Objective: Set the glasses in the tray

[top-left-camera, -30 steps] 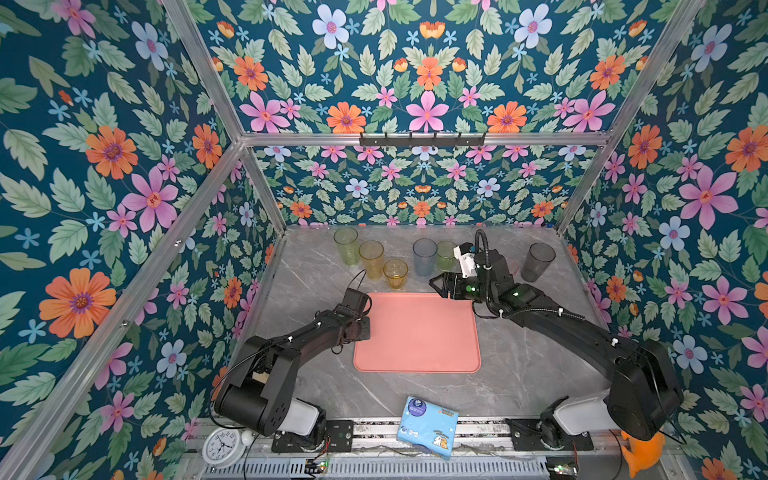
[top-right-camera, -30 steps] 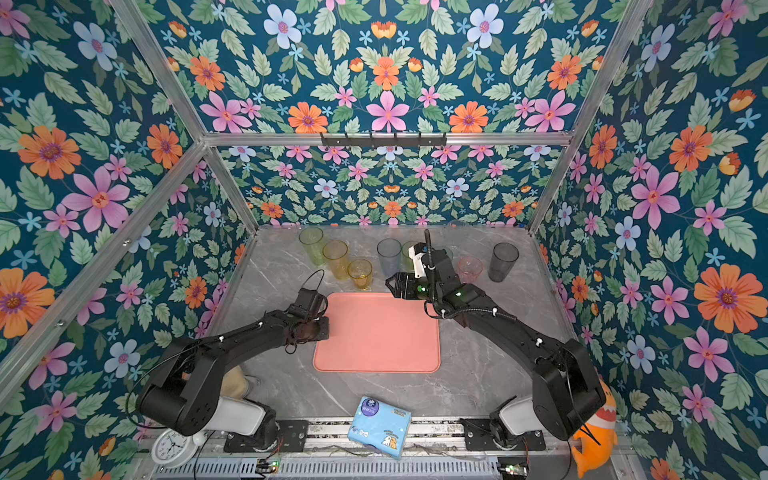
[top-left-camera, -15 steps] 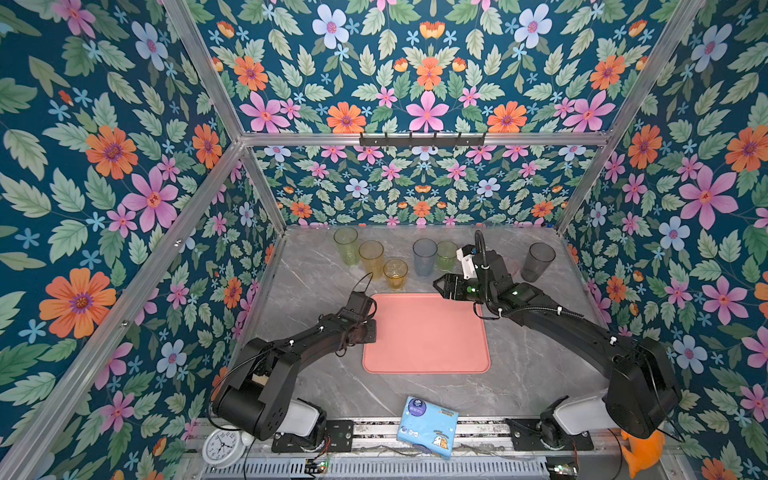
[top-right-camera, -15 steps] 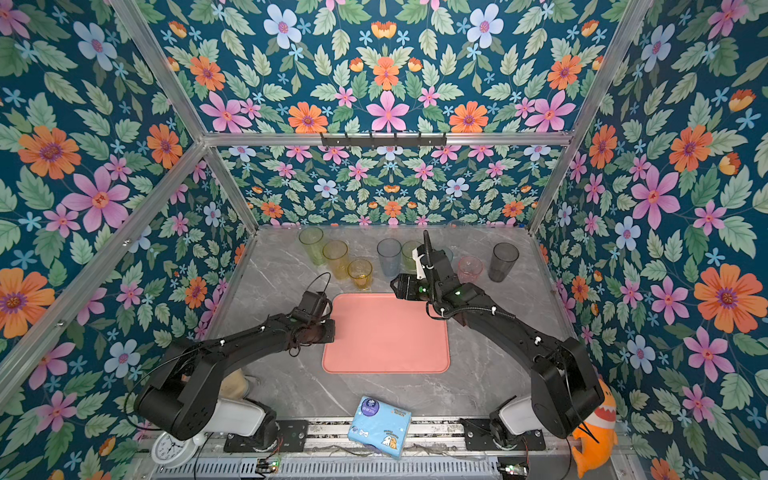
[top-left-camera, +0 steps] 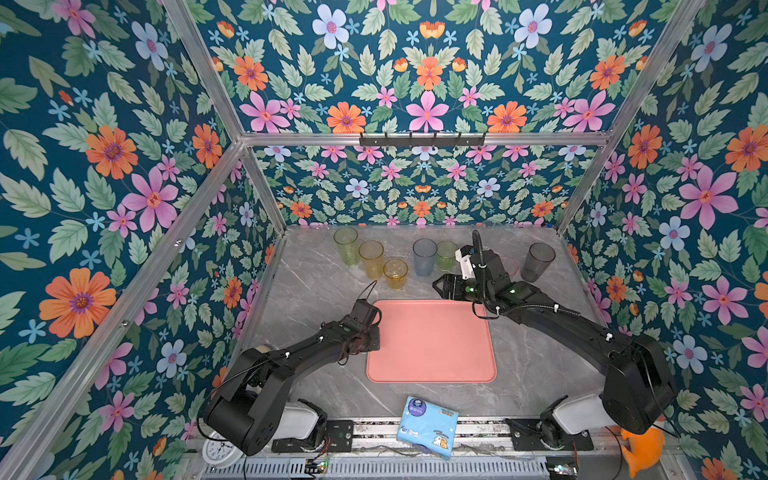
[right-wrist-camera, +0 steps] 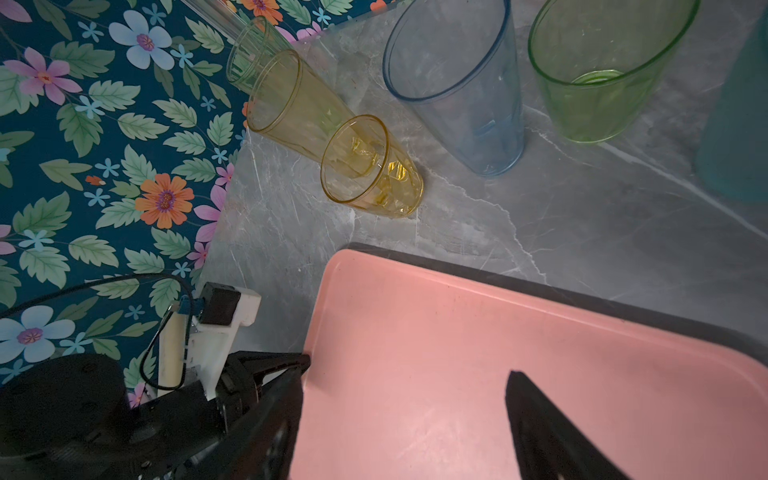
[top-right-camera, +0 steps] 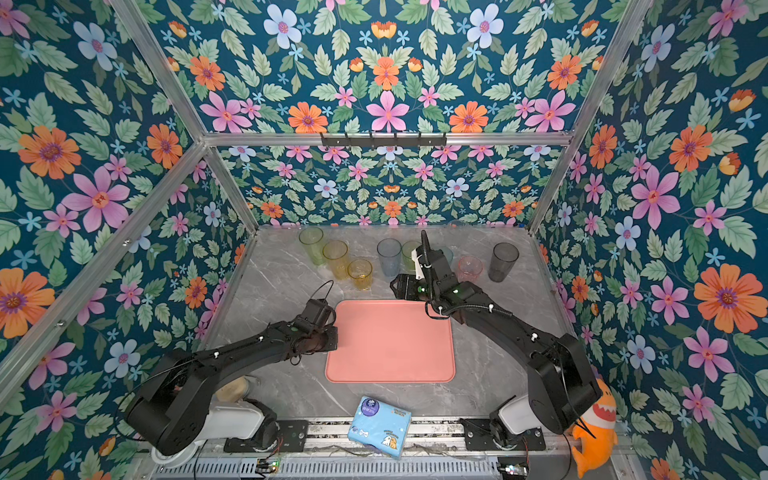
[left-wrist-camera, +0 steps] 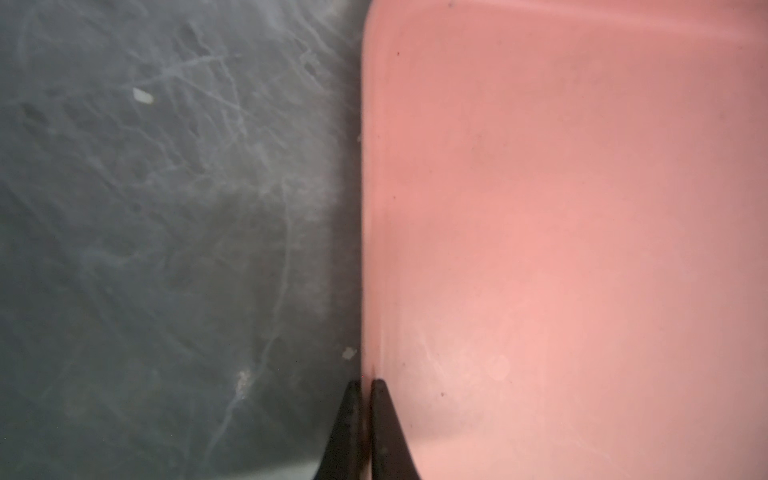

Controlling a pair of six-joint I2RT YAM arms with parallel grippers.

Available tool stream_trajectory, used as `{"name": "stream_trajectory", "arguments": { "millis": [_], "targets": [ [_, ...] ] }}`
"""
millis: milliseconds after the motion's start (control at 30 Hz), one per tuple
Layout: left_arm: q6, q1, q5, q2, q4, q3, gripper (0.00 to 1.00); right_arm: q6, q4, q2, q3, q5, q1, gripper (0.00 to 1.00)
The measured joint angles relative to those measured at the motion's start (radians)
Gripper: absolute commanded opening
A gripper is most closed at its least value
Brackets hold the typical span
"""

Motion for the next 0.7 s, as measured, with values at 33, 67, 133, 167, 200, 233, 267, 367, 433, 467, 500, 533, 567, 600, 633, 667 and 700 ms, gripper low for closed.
{"name": "stream_trajectory", "arguments": {
  "millis": [33, 67, 133, 167, 200, 233, 267, 367, 433, 467, 500, 533, 567, 600, 633, 667, 700],
  "targets": [
    [-0.004, -0.003, -0.003, 0.002, 0.0, 0.001, 0.09, 0.0, 0.0, 0.0, -0.002, 0.0, 0.0, 0.78],
    [-0.006, -0.005, -0.004, 0.005, 0.0, 0.003, 0.1, 0.0, -0.001, -0.001, -0.003, 0.0, 0.0, 0.78],
    [-0.021, -0.009, -0.003, 0.013, 0.004, 0.008, 0.1, 0.001, -0.003, -0.004, -0.008, 0.001, 0.0, 0.78],
    [-0.021, -0.01, -0.003, 0.015, 0.005, 0.01, 0.11, 0.001, -0.003, -0.006, -0.01, 0.0, 0.0, 0.78],
    [-0.025, -0.01, -0.003, 0.02, 0.008, 0.013, 0.12, 0.001, -0.003, -0.008, -0.011, 0.0, 0.0, 0.78],
    [-0.029, -0.012, -0.003, 0.025, 0.012, 0.016, 0.13, 0.002, -0.005, -0.01, -0.013, 0.001, 0.0, 0.78],
    [-0.033, -0.013, -0.003, 0.03, 0.017, 0.018, 0.13, 0.003, -0.006, -0.013, -0.014, 0.001, 0.0, 0.78],
    [-0.051, -0.019, -0.002, 0.044, 0.024, 0.023, 0.14, 0.003, -0.008, -0.021, -0.02, 0.002, 0.0, 0.78],
    [-0.057, -0.019, 0.001, 0.046, 0.027, 0.025, 0.19, 0.003, -0.01, -0.028, -0.024, 0.008, 0.0, 0.78],
    [-0.063, -0.019, 0.002, 0.045, 0.028, 0.025, 0.2, 0.004, -0.012, -0.03, -0.024, 0.013, 0.0, 0.78],
    [-0.073, -0.02, 0.006, 0.044, 0.028, 0.025, 0.21, 0.004, -0.012, -0.031, -0.024, 0.016, 0.0, 0.78],
    [-0.077, -0.02, 0.008, 0.041, 0.027, 0.026, 0.21, 0.003, -0.013, -0.031, -0.025, 0.019, 0.0, 0.78],
    [-0.077, -0.02, 0.009, 0.037, 0.027, 0.028, 0.24, 0.003, -0.013, -0.032, -0.026, 0.019, -0.001, 0.78],
    [-0.081, -0.02, 0.009, 0.031, 0.023, 0.032, 0.29, 0.004, -0.014, -0.032, -0.026, 0.019, 0.0, 0.78],
    [-0.086, -0.02, 0.01, 0.026, 0.019, 0.037, 0.35, 0.004, -0.014, -0.034, -0.027, 0.019, 0.0, 0.78],
    [-0.09, -0.02, 0.011, 0.023, 0.013, 0.044, 0.39, 0.003, -0.014, -0.035, -0.027, 0.019, 0.0, 0.78],
    [-0.098, -0.02, 0.013, 0.02, 0.002, 0.056, 0.41, 0.003, -0.014, -0.036, -0.028, 0.019, 0.0, 0.78]
  ]
}}
